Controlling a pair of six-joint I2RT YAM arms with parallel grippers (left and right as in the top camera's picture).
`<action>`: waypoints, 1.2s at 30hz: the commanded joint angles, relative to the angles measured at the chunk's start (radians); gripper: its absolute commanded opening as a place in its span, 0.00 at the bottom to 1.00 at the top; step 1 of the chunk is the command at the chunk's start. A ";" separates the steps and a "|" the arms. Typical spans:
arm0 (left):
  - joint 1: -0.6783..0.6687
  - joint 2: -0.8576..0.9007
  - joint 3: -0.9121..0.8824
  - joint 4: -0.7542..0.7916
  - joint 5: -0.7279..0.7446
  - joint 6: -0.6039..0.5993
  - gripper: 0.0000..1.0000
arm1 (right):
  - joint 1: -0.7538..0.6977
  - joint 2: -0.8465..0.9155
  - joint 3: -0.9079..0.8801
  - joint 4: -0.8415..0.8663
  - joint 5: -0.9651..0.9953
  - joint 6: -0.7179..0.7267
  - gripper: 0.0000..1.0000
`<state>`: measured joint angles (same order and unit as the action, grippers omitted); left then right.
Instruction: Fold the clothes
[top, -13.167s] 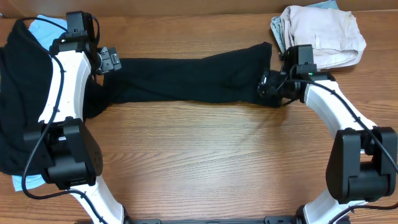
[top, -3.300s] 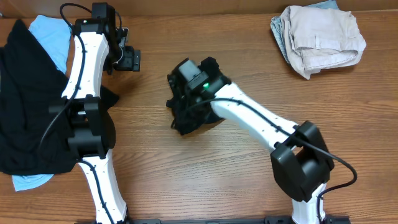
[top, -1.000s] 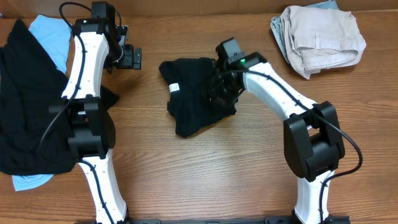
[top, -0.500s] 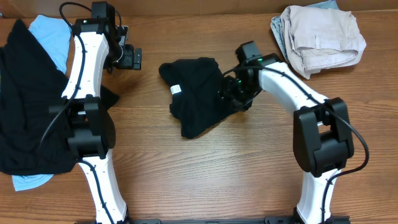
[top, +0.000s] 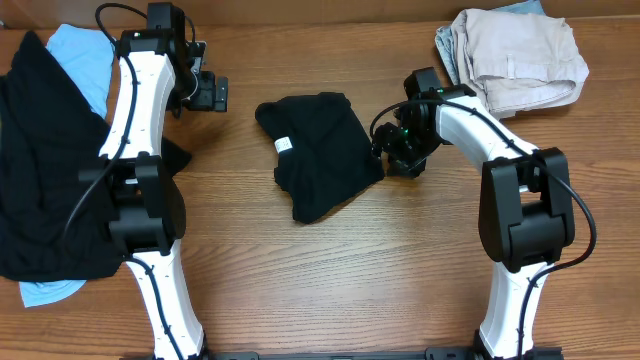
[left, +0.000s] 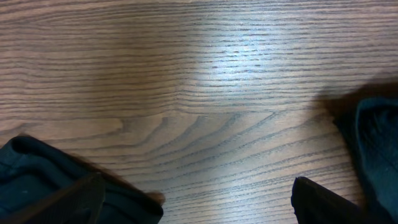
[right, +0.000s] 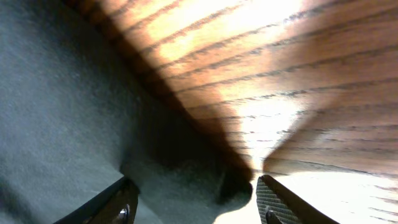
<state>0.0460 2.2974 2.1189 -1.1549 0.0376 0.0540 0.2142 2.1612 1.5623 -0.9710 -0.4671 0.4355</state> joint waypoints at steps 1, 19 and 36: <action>-0.001 -0.008 0.002 0.004 0.016 -0.010 0.98 | 0.019 0.007 -0.005 -0.007 -0.022 -0.039 0.52; -0.001 -0.008 0.002 0.035 0.061 -0.010 0.98 | -0.211 0.006 0.053 0.179 0.217 -0.126 0.19; 0.014 -0.008 0.002 0.064 0.082 -0.016 0.98 | 0.043 0.007 0.472 -0.206 0.235 -0.285 0.75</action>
<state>0.0467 2.2974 2.1189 -1.1004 0.1051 0.0509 0.1608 2.1754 2.0346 -1.1675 -0.3695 0.2401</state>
